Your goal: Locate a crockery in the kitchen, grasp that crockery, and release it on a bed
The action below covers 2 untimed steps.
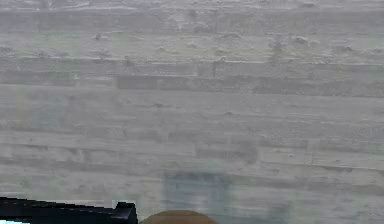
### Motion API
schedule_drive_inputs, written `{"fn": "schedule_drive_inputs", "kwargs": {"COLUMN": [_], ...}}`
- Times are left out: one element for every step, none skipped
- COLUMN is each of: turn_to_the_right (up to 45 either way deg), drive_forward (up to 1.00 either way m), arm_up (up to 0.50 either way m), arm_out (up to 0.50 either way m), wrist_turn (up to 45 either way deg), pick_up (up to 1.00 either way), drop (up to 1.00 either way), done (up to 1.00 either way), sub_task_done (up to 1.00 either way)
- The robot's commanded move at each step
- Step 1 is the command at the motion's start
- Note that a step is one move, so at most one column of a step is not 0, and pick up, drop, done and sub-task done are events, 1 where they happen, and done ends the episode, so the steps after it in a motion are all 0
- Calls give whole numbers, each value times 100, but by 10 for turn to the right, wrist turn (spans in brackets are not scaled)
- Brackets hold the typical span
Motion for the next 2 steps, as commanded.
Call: {"fn": "schedule_drive_inputs", "kwargs": {"turn_to_the_right": [180, -450], "drive_forward": [0, 0], "arm_up": [0, 0], "arm_out": [0, 0], "wrist_turn": [0, 0], "pick_up": [0, 0], "drop": [0, 0], "done": [0, 0], "sub_task_done": [0, 0]}}
